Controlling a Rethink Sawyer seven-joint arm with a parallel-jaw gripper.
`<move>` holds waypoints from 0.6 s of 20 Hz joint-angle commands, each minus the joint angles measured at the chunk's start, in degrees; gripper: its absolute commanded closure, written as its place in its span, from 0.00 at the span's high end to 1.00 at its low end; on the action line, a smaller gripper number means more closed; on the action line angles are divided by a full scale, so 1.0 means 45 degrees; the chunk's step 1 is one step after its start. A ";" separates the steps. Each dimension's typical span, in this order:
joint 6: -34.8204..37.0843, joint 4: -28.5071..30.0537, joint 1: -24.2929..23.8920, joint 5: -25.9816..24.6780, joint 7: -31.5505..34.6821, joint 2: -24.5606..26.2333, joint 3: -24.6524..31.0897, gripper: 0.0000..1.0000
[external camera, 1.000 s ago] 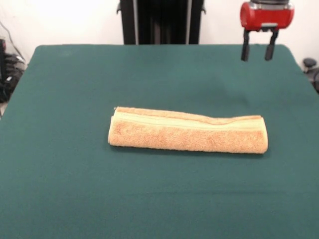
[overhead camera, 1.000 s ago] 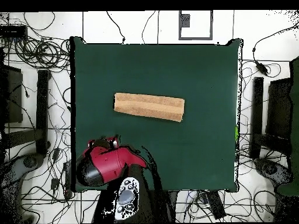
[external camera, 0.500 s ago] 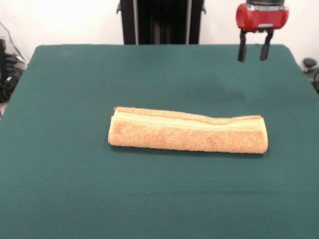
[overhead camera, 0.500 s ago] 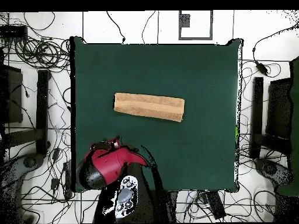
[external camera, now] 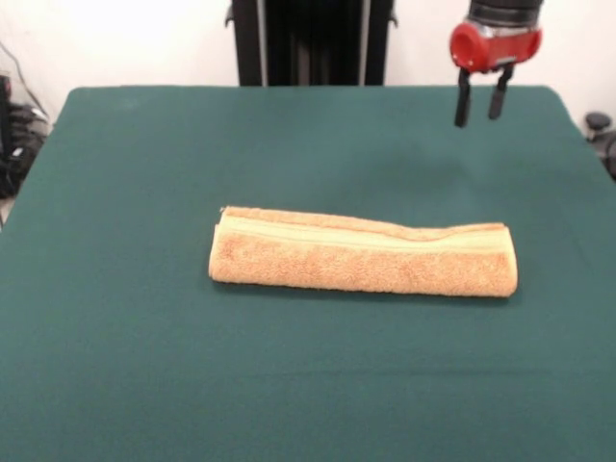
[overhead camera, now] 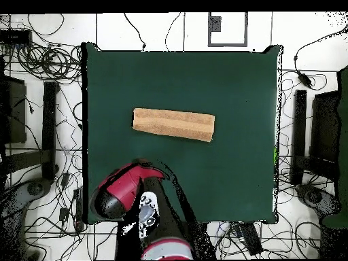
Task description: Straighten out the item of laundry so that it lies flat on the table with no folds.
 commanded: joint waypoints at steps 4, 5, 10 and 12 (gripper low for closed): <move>0.2638 -0.1422 -0.1406 -0.2999 -0.7211 0.1672 0.4317 1.00; 0.2810 -0.1424 -0.1575 -0.3098 -0.7526 0.1736 0.4556 1.00; 0.3577 -0.1387 -0.2266 -0.3762 -0.9893 0.2095 0.5728 1.00; 0.3903 -0.1358 -0.2508 -0.4105 -1.1363 0.2286 0.6212 1.00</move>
